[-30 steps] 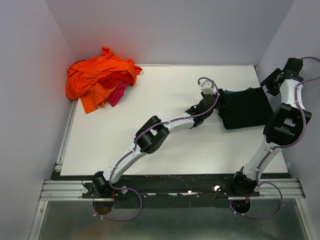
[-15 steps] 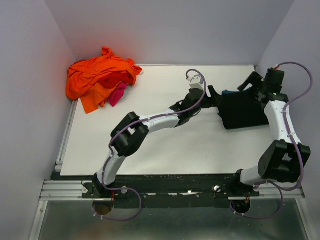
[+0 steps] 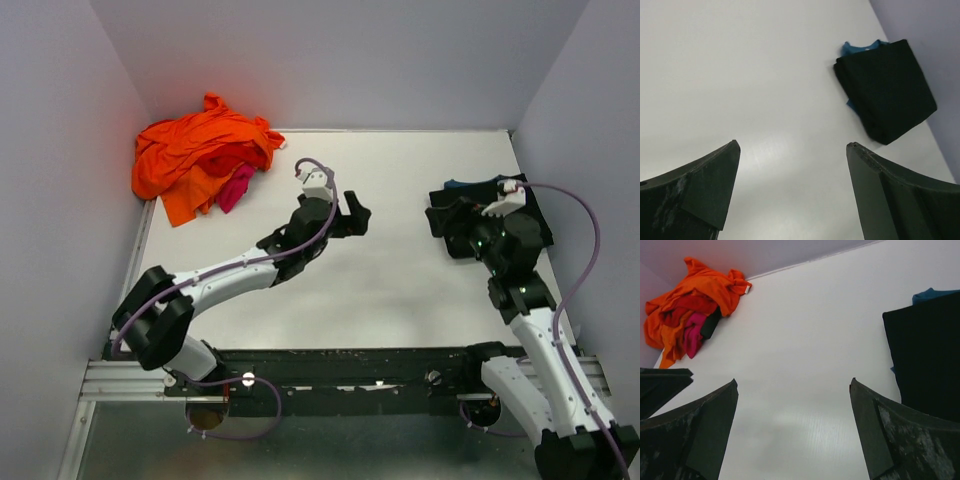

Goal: Fold and stack the t-shirts
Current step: Put the neatly folded tshirt into the corner of the board with both arms

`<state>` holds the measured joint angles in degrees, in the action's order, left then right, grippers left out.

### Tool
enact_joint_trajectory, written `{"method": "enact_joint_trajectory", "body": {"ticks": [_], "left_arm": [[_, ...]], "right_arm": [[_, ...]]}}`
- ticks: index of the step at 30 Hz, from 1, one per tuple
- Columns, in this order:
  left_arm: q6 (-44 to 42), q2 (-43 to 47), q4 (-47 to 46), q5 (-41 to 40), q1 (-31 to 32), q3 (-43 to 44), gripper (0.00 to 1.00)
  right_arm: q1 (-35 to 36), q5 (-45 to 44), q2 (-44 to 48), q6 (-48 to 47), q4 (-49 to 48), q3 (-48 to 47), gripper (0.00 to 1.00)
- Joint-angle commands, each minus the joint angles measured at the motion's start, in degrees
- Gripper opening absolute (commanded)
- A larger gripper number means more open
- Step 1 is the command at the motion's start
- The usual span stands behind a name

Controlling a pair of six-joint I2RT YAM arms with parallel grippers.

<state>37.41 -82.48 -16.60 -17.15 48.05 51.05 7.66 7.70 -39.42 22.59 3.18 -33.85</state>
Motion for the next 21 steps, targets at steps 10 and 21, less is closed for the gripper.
{"method": "enact_joint_trajectory", "body": {"ticks": [10,21], "left_arm": [[-12.35,24.02,-0.1,-7.28,-0.06,-24.41,0.99],[-12.63,24.38,-1.15,-6.76,-0.06,-25.73,0.99]], "right_arm": [[-0.01,1.53,4.79,2.9,-8.28,11.43,1.0],[-0.01,-0.58,2.5,2.72,-8.45,10.73,1.0]]}}
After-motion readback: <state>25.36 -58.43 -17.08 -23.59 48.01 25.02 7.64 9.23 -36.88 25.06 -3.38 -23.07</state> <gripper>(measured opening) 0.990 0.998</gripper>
